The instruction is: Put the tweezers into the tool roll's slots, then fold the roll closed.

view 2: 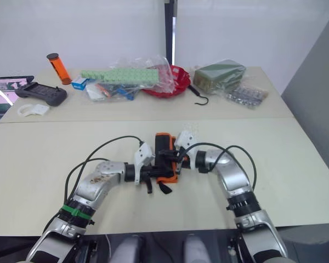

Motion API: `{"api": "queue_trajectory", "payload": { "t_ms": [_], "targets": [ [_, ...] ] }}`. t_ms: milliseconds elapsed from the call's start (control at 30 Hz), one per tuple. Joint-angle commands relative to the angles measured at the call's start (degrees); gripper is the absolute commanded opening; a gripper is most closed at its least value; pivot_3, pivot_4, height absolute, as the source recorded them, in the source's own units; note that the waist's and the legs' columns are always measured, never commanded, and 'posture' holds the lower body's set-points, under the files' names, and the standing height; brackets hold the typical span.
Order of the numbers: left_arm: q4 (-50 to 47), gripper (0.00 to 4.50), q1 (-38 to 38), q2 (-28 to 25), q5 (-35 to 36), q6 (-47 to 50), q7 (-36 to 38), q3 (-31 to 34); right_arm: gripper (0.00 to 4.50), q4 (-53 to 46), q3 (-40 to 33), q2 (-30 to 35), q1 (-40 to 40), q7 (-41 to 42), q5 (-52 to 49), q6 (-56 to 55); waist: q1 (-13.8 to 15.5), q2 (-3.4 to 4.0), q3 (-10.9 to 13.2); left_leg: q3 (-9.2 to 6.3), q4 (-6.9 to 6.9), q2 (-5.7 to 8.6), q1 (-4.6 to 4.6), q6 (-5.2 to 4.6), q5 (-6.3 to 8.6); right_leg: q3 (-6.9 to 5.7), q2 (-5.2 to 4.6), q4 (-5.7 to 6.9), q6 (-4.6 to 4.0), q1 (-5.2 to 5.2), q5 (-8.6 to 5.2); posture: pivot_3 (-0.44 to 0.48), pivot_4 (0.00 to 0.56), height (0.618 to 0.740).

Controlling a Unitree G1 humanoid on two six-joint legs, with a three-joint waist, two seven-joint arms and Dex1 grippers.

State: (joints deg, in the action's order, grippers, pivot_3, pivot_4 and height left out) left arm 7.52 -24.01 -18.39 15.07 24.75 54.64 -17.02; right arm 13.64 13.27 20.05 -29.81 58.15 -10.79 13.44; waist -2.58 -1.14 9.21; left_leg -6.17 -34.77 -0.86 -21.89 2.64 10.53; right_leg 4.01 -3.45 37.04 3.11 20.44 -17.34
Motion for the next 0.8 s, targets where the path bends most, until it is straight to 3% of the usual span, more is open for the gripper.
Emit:
{"api": "queue_trajectory", "payload": {
  "t_ms": [33, 267, 500, 667, 800],
  "targets": [
    [4.5, 0.04, 3.9, -1.4, -2.7, 2.8, -0.2, -2.7, 0.0, 6.9, 0.9, -1.7, -2.3, -1.3, 2.5, -3.8, -0.1, 0.01, 0.0, 0.0, 0.0, 0.0, 0.0, 0.0, 0.0, 0.0, 0.0, 0.0, 0.0, 0.0, 0.0, 0.0, 0.15, 0.74],
    [3.6, 0.04, 5.7, -2.0, -1.9, 3.4, -0.2, -1.6, 0.0, 30.8, -1.1, -5.3, -11.7, -11.0, 7.8, -13.7, -0.4, 0.06, -0.1, 0.02, 0.05, -0.04, 0.44, 0.0, 0.0, 0.02, 0.03, 0.04, 0.03, -0.3, -0.05, 0.0, 0.15, 0.74],
    [1.9, 0.04, 7.2, -2.3, -1.4, 4.0, -1.0, -0.4, 0.0, 44.3, -2.0, -7.7, -18.7, -16.6, 10.8, -16.8, -0.7, 0.17, -0.3, 0.05, 0.2, -0.03, 0.47, -0.04, 0.03, 0.07, 0.02, 0.03, -0.35, -0.27, 0.11, 0.0, 0.15, 0.74],
    [0.8, 0.04, 7.3, -1.8, -0.3, 3.3, -1.2, 0.8, 0.0, 46.3, -5.1, -9.1, -20.6, -16.8, 9.4, -20.5, -1.3, 0.2, -0.4, 0.04, 0.26, -0.04, 0.59, -0.04, 0.02, 0.07, 0.02, 0.05, -0.32, -0.32, 0.06, 0.0, 0.15, 0.74],
    [-4.8, 0.04, 7.4, -1.6, 3.6, 1.9, -1.2, 5.1, 0.0, 40.2, -10.1, -8.0, -19.4, -13.5, 4.8, -23.8, -1.4, 0.28, -0.3, 0.04, 0.27, -0.04, 0.38, -0.04, 0.03, 0.08, 0.02, 0.05, -0.34, -0.14, 0.07, 0.0, 0.15, 0.74]
  ]
}}
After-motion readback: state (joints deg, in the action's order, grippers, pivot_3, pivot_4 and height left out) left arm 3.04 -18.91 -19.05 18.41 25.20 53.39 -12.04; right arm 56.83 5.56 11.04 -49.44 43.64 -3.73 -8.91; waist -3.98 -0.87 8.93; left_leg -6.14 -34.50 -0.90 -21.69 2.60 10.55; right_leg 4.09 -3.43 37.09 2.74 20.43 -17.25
